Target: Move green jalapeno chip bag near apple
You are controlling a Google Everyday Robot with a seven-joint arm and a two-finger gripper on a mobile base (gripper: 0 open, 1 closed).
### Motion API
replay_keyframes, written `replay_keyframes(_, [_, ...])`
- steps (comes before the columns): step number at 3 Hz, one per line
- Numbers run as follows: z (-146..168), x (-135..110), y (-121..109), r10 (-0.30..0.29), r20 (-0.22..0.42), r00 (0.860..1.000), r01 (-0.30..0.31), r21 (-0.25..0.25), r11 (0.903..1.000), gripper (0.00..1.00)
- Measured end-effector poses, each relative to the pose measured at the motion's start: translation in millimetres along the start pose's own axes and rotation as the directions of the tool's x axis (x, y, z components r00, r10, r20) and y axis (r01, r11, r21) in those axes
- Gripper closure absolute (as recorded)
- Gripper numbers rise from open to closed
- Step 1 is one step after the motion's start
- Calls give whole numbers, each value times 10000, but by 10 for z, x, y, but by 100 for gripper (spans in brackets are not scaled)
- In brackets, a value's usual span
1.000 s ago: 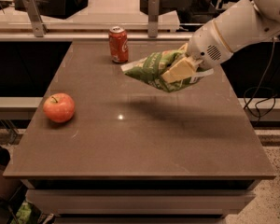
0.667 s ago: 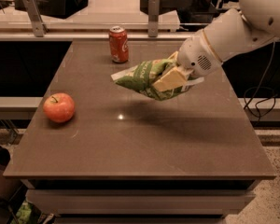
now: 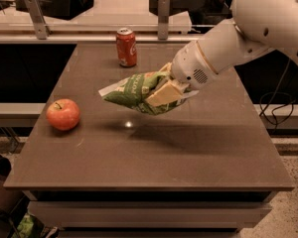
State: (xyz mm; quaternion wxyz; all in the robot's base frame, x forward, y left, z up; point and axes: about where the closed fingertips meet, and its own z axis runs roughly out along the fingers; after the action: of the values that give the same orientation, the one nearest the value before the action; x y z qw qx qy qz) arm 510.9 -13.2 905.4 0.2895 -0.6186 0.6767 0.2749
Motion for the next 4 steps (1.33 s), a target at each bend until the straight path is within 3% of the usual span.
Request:
replay_keyframes(1, [133,-136,151,-447,-145,9989,438,-545,9976,100])
replay_keyframes(4, [162,-152,163,-477,-151,9987,468,-578,9972,35])
